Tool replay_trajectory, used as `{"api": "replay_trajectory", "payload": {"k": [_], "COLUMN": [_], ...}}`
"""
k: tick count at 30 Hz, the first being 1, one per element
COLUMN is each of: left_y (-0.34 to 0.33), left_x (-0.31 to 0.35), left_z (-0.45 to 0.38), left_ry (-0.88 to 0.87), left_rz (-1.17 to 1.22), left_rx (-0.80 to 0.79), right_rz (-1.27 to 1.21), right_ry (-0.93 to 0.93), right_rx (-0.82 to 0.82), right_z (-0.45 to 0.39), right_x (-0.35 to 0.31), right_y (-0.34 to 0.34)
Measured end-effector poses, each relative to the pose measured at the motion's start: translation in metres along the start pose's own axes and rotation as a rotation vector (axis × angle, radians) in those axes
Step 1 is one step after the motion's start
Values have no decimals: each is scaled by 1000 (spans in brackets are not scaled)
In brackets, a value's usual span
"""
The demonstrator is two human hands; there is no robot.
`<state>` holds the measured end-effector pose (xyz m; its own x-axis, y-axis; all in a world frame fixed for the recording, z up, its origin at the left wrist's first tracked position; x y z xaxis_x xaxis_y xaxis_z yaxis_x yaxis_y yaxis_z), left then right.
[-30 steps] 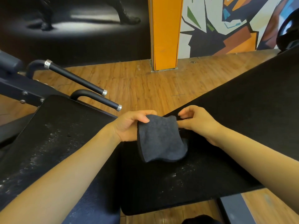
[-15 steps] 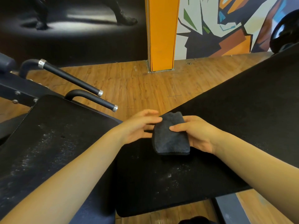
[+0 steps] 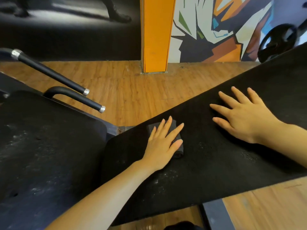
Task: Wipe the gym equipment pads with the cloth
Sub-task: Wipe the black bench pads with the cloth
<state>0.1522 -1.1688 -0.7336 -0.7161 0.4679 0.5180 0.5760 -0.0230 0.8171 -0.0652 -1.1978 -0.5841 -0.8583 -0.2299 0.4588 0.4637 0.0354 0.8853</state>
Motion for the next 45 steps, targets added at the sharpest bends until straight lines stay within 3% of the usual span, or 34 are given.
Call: {"api": "replay_trajectory", "payload": {"k": [6, 12, 18, 23, 25, 31, 38, 45], "left_y": [-9, -3, -5, 1, 3, -10, 6, -5], "left_x": [7, 7, 42, 47, 49, 72, 76, 89], "left_z": [19, -33, 24, -80, -110, -30, -140, -61], "left_ry": [33, 216, 39, 131, 152, -26, 104, -52], "left_rz": [-44, 30, 136, 216, 142, 88, 107, 191], "left_rx": [44, 156, 90, 218, 236, 150, 226, 127], "right_rz": [2, -27, -54, -41, -48, -34, -61, -98], "right_ry": [-62, -56, -47, -47, -55, -37, -45, -22], "right_rx": [2, 5, 12, 34, 55, 56, 92, 110], "right_z": [0, 8, 5, 8, 5, 5, 5, 7], "right_x": [23, 35, 35, 33, 34, 34, 33, 34], "right_y": [-15, -15, -19, -22, -21, -26, -23, -22]}}
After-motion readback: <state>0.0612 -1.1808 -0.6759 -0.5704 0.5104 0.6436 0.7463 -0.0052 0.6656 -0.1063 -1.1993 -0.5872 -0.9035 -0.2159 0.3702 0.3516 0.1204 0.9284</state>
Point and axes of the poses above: each hand's wrist, its own z-axis away from the middle knuckle, its own y-axis out of the back of the hand, x = y × z, the point moved 2 cm from there along -z, towards the middle knuckle, and after that the axes turned 6 degrees about -y, right-handed, at the moved point
